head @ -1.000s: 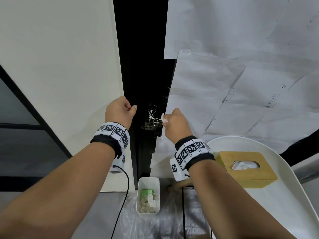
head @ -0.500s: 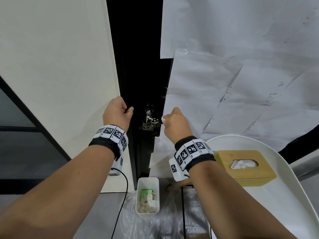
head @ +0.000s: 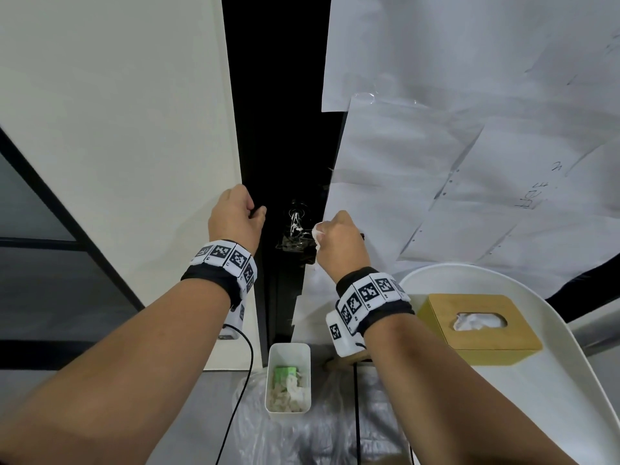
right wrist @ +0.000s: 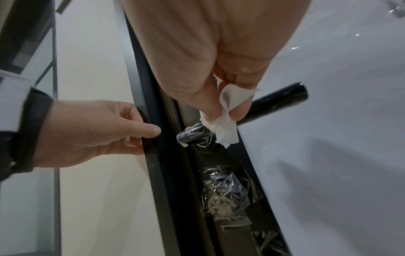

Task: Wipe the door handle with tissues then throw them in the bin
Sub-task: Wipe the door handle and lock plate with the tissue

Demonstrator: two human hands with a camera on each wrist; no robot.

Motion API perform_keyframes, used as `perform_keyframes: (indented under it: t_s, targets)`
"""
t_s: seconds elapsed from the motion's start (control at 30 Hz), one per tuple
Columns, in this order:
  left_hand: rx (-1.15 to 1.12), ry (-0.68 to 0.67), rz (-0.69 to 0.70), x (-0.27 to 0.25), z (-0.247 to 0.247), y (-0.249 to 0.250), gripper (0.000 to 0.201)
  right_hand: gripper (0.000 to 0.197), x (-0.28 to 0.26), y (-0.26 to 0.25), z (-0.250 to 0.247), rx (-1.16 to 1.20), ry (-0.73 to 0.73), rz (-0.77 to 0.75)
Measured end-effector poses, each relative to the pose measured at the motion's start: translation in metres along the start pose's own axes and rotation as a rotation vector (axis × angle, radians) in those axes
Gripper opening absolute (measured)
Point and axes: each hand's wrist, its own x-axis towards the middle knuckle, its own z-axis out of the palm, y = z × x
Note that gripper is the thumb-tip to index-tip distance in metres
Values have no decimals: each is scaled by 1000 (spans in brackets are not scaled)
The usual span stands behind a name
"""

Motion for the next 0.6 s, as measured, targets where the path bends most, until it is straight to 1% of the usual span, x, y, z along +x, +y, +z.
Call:
perform_keyframes:
  t_s: [0.07,0.17,0.23,0.33,0.4,0.5,0.6]
  targets:
    - [6,1,-1,-1,0,1,21,22,0,-5,6,14,-11,-24]
    - [36,-9,-12,-1,0,3,20,18,1,-11,14,40,-13,-91]
    - [61,-27,-21,-1,-1,4,19,19,2,-12,12,115,-33,-117]
    - [36,-53,7,-2,-3,4,18,21,1,-9,0,284,-36,-29]
    - [19,-65,36,-3,-6,3,18,19,1,-5,-5,367,-5,36]
    - [-34,-125,106,-5,-12,-4,15,14,3,-5,-8,516,31,149]
    - [-43,-197,189,-9,-14,-10,20,15,6,-9,-13,554,58,172]
